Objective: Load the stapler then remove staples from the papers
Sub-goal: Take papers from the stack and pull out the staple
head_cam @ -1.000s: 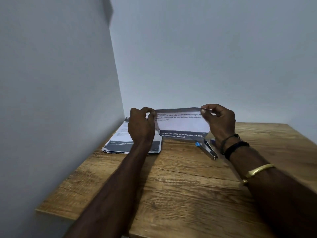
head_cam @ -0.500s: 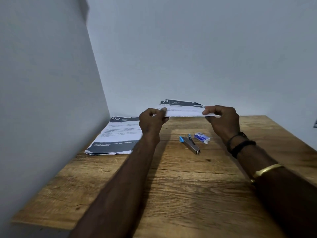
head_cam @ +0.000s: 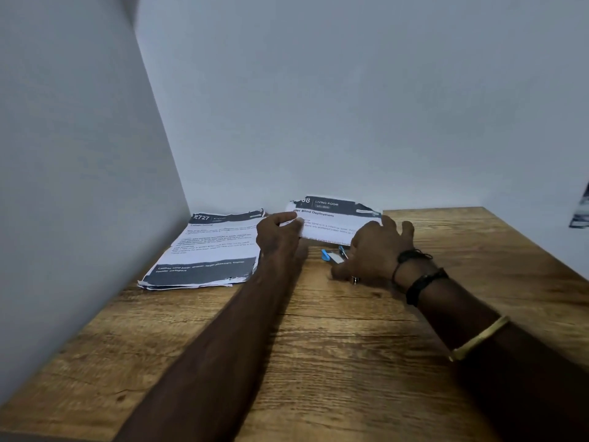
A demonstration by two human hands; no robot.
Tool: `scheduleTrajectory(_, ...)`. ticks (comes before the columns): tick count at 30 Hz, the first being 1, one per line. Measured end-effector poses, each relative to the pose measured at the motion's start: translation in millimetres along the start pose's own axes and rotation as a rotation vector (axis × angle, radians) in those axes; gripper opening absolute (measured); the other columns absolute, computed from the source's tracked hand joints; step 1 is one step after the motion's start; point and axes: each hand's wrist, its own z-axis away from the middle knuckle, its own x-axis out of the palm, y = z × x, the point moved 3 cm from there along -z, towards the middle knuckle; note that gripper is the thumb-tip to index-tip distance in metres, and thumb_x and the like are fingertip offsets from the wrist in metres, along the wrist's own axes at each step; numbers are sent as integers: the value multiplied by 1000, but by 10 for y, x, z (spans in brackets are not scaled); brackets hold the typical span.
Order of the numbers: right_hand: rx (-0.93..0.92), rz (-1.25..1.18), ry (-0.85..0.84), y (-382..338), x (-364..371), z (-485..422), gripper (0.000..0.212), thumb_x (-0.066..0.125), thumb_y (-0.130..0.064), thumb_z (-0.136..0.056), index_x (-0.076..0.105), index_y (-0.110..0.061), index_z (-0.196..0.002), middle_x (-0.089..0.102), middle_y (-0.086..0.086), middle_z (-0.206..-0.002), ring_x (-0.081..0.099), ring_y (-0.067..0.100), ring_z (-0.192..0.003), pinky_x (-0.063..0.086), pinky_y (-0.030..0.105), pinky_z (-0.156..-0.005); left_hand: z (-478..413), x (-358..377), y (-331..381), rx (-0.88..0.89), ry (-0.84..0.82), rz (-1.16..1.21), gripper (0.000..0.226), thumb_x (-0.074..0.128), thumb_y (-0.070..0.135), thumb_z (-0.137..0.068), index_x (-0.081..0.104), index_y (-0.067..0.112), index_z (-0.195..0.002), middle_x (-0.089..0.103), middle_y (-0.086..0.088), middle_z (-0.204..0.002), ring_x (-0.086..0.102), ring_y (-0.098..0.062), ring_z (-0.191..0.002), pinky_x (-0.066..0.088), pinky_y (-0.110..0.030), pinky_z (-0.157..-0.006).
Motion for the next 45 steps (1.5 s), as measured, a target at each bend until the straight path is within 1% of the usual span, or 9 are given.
scheduleTrajectory(2,-5,3,8,-13,-8,2,58,74,-69,-59,70,-23,-95,58,4,-129,26,34,-147,14,61,-116,30,-2,-3,-9,7,-3,14,80,19,-71,75,28,-79,78,-4,-94,77,-22,-83,64,-39,-79)
scheduleTrajectory(5,-29,-61,44,-25,-32,22,46,71,-61,-58,65,-21,-80,63,-1,-112,41,30,-133,21,54,-111,62,1,-4,-53,-13,72,28,75,3,-74,73,27,-86,76,-7,-84,68,-8,-47,56,-24,-47)
scheduleTrajectory(11,-73,-629,158,104,-140,-38,49,70,-62,-43,74,-23,-73,67,-13,-72,63,10,-72,42,24,-62,15,-23,-11,-38,-12,32,25,74,16,-64,74,30,-85,76,-6,-100,71,-17,-70,65,-41,-74)
scheduleTrajectory(14,-96,-933,174,155,-135,-100,20,87,-28,-64,76,-18,-78,70,-4,-69,64,8,-55,47,20,-56,18,-21,-5,1,36,41,6,80,30,-73,75,32,-70,78,1,-91,70,-8,-62,61,-27,-59)
scheduleTrajectory(18,-76,-1370,126,165,-75,-177,12,84,-3,-75,78,-10,-83,75,3,-72,67,15,-66,54,30,-65,14,25,-42,-8,-50,61,12,82,16,-78,77,26,-80,78,-2,-95,76,-20,-79,64,-32,-62)
scheduleTrajectory(21,-48,-1576,47,128,-43,-255,14,80,-9,-83,77,-15,-96,79,4,-88,74,19,-81,60,30,-67,47,39,-34,-39,-115,108,20,79,6,-80,77,20,-94,78,-5,-97,78,-25,-82,65,-51,-74)
scheduleTrajectory(24,-33,-1680,64,107,-52,-380,20,73,-18,-92,72,-17,-112,78,5,-98,76,22,-89,63,34,-68,78,34,-1,4,-107,116,16,81,7,-78,79,15,-91,78,-12,-95,76,-34,-93,62,-55,-84)
scheduleTrajectory(33,-116,-1564,180,-52,-5,-614,25,65,-20,-98,64,-17,-122,77,13,-105,77,30,-94,66,42,-76,205,88,60,-11,-213,136,20,73,1,-87,75,3,-106,77,-18,-99,76,-27,-82,64,-37,-71)
scheduleTrajectory(45,-278,-1309,245,-86,-35,-593,28,63,-11,-99,62,-6,-126,75,22,-103,74,28,-86,62,31,-66,213,157,46,102,-198,30,16,80,9,-82,79,9,-98,78,-11,-93,76,-27,-85,65,-42,-75)
